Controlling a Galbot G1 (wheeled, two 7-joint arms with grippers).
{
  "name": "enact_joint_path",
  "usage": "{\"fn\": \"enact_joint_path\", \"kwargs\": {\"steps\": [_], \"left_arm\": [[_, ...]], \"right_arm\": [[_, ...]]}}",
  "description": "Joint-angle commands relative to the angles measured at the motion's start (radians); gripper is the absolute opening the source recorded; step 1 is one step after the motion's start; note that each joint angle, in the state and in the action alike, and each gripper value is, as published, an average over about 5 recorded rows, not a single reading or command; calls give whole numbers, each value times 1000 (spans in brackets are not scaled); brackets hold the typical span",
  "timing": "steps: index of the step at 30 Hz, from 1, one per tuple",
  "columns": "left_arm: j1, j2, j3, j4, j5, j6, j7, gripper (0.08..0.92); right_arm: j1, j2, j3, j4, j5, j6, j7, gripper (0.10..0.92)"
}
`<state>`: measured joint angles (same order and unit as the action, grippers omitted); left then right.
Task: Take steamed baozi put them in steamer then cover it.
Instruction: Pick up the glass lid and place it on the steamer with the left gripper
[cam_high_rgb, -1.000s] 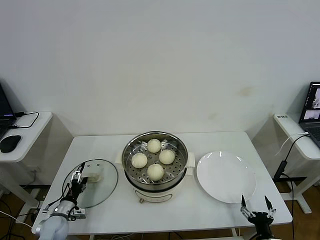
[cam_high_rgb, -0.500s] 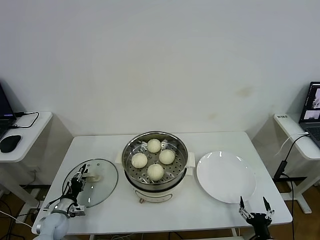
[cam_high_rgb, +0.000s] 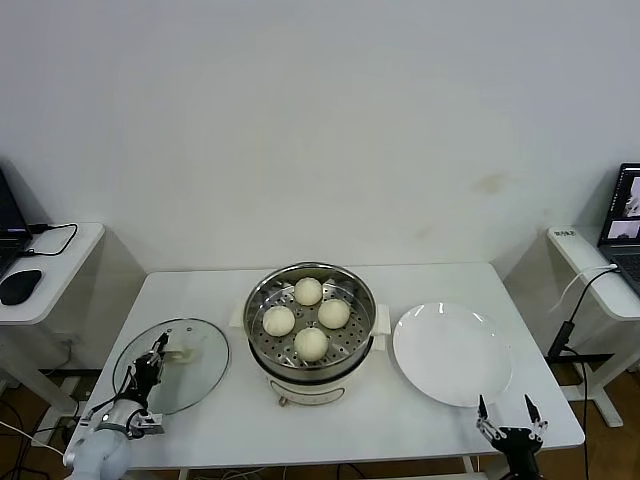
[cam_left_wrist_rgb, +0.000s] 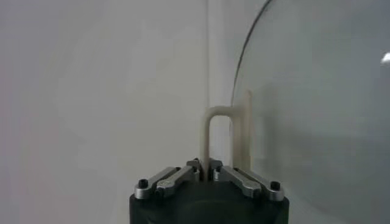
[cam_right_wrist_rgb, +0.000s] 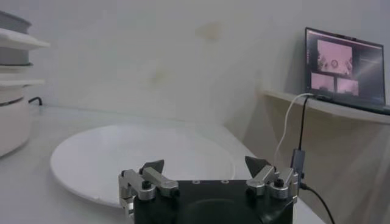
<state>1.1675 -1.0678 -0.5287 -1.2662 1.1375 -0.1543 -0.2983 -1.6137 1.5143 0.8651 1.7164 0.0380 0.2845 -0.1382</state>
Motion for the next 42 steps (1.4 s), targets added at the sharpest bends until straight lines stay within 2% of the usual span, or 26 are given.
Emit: {"fn": "enact_joint_path", "kwargs": {"steps": [1, 8, 15, 21, 27, 31, 34, 38, 42], "left_arm": [[119, 32, -52, -266, -26, 103, 20, 144], [242, 82, -137, -514, -98, 231, 164, 144], [275, 151, -182, -681, -226, 318, 252, 144], [247, 215, -73, -848, -276, 438, 306, 144], [112, 239, 127, -873, -226, 517, 336, 144], [8, 215, 283, -841, -195, 574, 368, 144], [-72, 163, 378, -807, -161, 619, 400, 144], [-146, 70, 443, -773, -89, 665, 449, 144], [-173, -5, 477, -756, -23, 696, 494, 144]], "right_arm": [[-8, -10, -7, 13, -14, 1, 0, 823], [-27, -20, -24, 37, -35, 11, -1, 823], [-35, -30, -32, 39, -63, 23, 2, 823], [-31, -25, -40, 41, -111, 31, 23, 823], [-6, 9, -30, 21, -201, 47, 91, 823], [5, 26, -22, 7, -233, 66, 107, 823], [11, 39, -24, 1, -258, 75, 114, 823], [15, 55, -35, -2, -304, 89, 128, 823], [22, 60, -47, -6, -331, 93, 138, 823]]}}
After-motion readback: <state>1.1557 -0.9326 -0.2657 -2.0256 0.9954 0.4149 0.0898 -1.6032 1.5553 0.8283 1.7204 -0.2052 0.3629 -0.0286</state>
